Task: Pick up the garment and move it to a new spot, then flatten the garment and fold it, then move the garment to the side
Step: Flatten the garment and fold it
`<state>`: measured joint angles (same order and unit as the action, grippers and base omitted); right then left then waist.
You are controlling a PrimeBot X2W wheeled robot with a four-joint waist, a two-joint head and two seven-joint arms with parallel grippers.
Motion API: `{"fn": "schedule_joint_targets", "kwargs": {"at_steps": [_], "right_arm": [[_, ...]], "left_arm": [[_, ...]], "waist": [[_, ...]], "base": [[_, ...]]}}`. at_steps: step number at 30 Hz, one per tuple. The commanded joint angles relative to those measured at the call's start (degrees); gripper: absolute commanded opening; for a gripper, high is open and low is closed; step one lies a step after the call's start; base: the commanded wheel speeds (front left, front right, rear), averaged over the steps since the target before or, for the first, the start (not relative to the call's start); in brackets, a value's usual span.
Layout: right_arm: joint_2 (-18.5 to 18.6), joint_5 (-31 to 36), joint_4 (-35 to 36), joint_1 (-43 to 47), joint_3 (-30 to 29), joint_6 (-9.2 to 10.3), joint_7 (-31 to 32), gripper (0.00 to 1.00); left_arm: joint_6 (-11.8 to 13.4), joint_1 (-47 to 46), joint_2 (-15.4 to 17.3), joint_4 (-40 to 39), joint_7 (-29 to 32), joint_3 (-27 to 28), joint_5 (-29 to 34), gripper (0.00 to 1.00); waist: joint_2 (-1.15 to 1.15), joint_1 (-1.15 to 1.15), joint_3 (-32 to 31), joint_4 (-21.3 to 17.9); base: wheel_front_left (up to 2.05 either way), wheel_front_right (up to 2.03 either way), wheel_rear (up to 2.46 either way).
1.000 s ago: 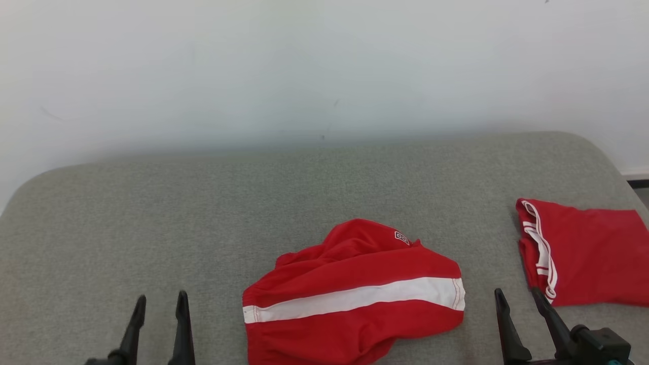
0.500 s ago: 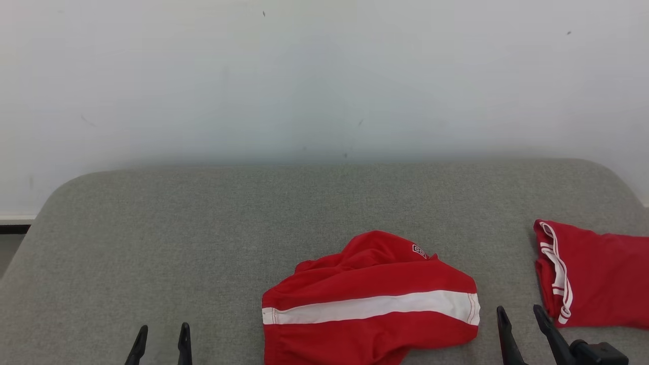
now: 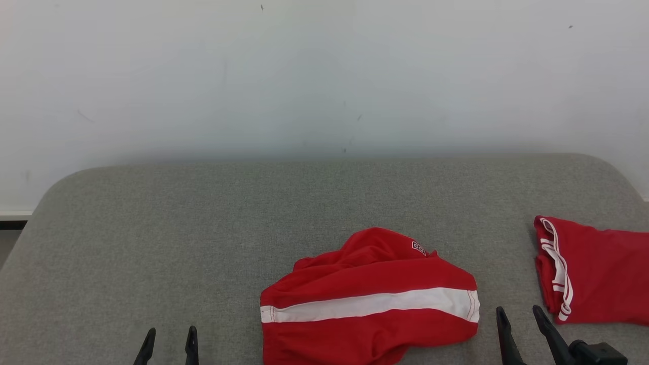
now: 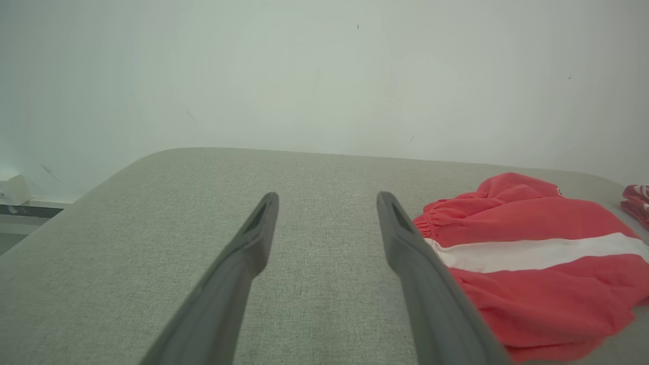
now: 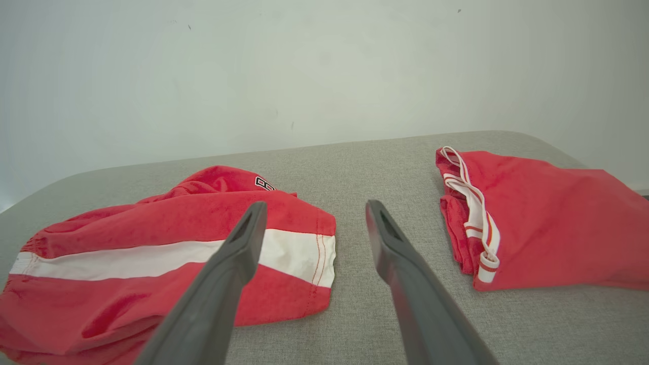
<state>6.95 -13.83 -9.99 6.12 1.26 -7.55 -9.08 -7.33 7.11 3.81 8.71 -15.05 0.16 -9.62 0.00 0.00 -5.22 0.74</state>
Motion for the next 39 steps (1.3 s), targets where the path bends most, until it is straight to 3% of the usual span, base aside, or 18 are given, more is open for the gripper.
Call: {"fn": "schedule_joint_targets", "kwargs": {"at_steps": [1,13,18,25,39], "right_arm": [[-0.1,0.3,0.0,0.0,-0.1,0.15,-0.1,1.00],[-0.3,0.2,0.2,-1.5,0.0,0.15,2.7,1.00],[-0.8,0.0,-1.9,-4.1,-2.0,0.15,9.9,1.00],[-1.9,1.9,-7.7,-10.4,-3.9,0.15,19.1,1.00],[-3.4,1.1,-11.9,-14.6,-2.2,0.15,17.2,1.00]], "left_arm": [[-0.1,-0.5,-0.3,0.4,-0.1,-0.2,0.2,1.00],[-0.2,-2.6,1.1,3.5,-0.1,-4.7,-2.7,1.00],[-0.1,-7.2,3.3,9.4,1.6,-11.2,-6.4,1.00],[-0.1,-14.9,5.0,15.5,10.1,-18.3,-11.7,1.00],[-0.1,-22.6,5.5,19.9,16.6,-22.7,-20.7,1.00]], "waist": [[0.00,0.00,0.2,-0.1],[0.00,0.00,1.3,-0.3],[0.00,0.00,2.4,-0.6],[0.00,0.00,4.2,-0.8],[0.00,0.00,7.9,-1.7]], "base": [[0.00,0.00,0.00],[0.00,0.00,0.00],[0.00,0.00,0.00],[0.00,0.00,0.00],[0.00,0.00,0.00]]}}
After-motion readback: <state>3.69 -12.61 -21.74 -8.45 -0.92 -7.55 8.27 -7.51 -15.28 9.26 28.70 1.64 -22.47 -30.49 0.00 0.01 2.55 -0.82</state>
